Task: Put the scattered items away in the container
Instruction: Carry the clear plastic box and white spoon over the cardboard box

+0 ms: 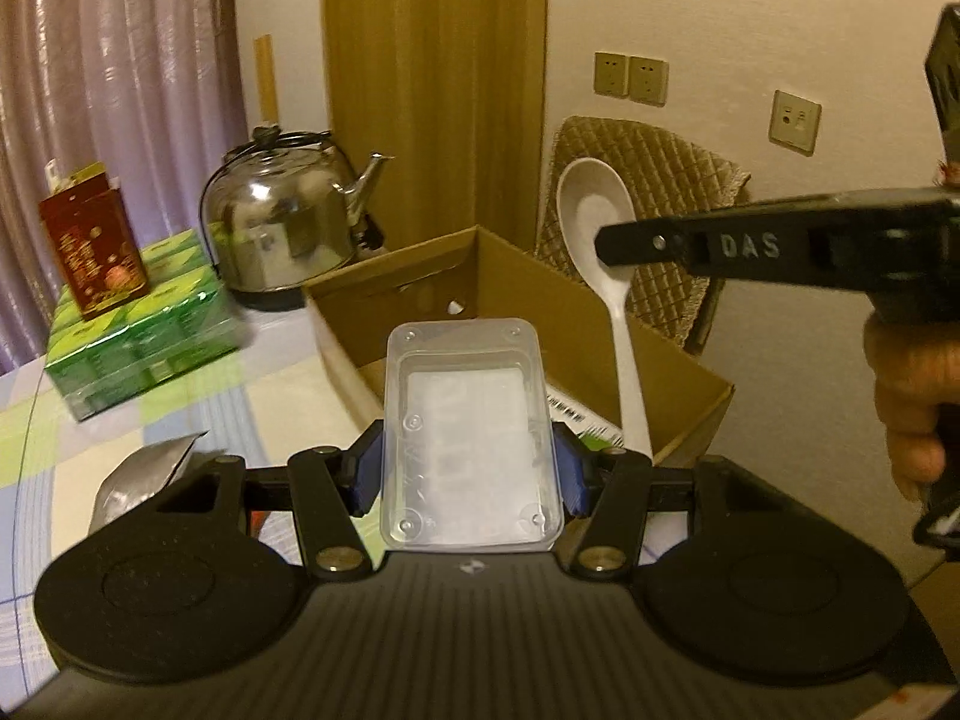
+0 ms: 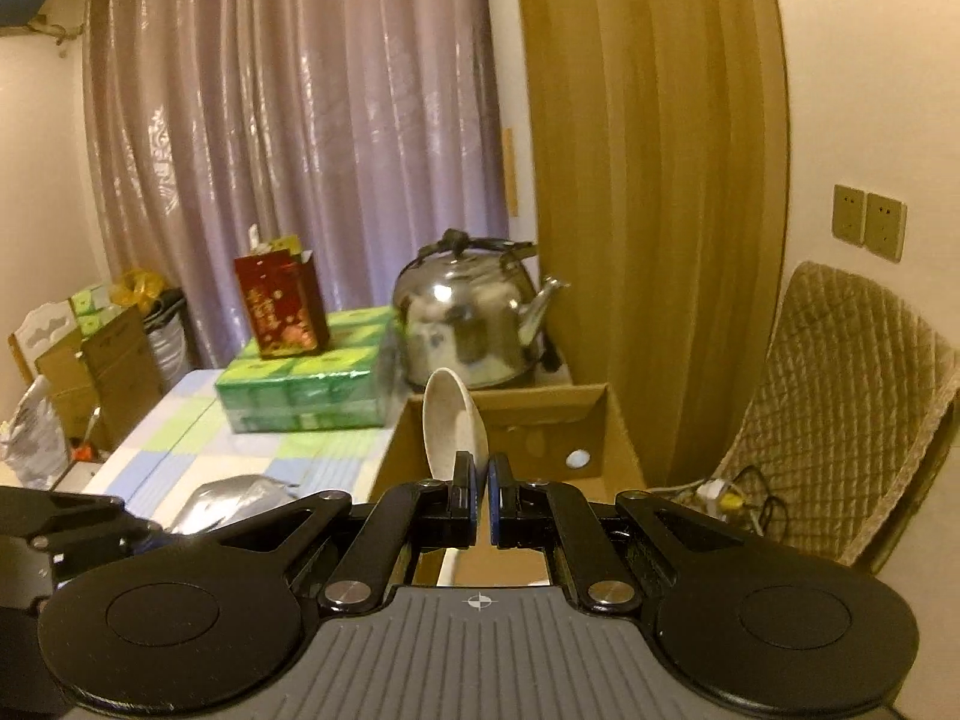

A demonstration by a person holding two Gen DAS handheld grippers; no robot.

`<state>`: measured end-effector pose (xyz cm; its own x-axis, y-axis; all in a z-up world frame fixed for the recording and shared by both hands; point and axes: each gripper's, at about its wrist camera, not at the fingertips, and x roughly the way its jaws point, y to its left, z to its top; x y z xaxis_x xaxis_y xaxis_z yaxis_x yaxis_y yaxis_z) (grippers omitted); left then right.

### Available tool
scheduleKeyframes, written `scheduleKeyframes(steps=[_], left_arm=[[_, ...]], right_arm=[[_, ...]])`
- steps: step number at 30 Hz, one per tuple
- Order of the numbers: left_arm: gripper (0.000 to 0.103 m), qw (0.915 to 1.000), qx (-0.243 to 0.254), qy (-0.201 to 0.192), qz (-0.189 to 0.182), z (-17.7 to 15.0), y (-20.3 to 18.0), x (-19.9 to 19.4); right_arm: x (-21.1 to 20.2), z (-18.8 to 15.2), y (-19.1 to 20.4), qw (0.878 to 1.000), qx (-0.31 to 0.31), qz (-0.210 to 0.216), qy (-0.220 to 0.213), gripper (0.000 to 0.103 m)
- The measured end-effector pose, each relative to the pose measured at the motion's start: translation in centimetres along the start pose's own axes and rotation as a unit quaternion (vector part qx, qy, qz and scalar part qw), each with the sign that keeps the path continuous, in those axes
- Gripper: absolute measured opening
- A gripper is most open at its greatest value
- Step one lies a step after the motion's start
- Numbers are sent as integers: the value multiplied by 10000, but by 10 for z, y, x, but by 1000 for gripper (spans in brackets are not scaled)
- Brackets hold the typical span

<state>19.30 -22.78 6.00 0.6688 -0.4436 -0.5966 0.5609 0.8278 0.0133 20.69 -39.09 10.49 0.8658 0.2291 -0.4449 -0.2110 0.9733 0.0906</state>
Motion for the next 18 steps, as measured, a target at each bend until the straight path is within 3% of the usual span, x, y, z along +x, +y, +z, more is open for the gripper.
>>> scheduleKeyframes(steps=[8, 18], left_arm=[[51, 10000, 20, 4, -78, 16, -10, 25], [51, 9994, 186, 238, -158, 18, -21, 75]], right_arm=[[24, 3, -31, 9998, 20, -183, 50, 1], [60, -22, -53, 9990, 21, -232, 385, 1]])
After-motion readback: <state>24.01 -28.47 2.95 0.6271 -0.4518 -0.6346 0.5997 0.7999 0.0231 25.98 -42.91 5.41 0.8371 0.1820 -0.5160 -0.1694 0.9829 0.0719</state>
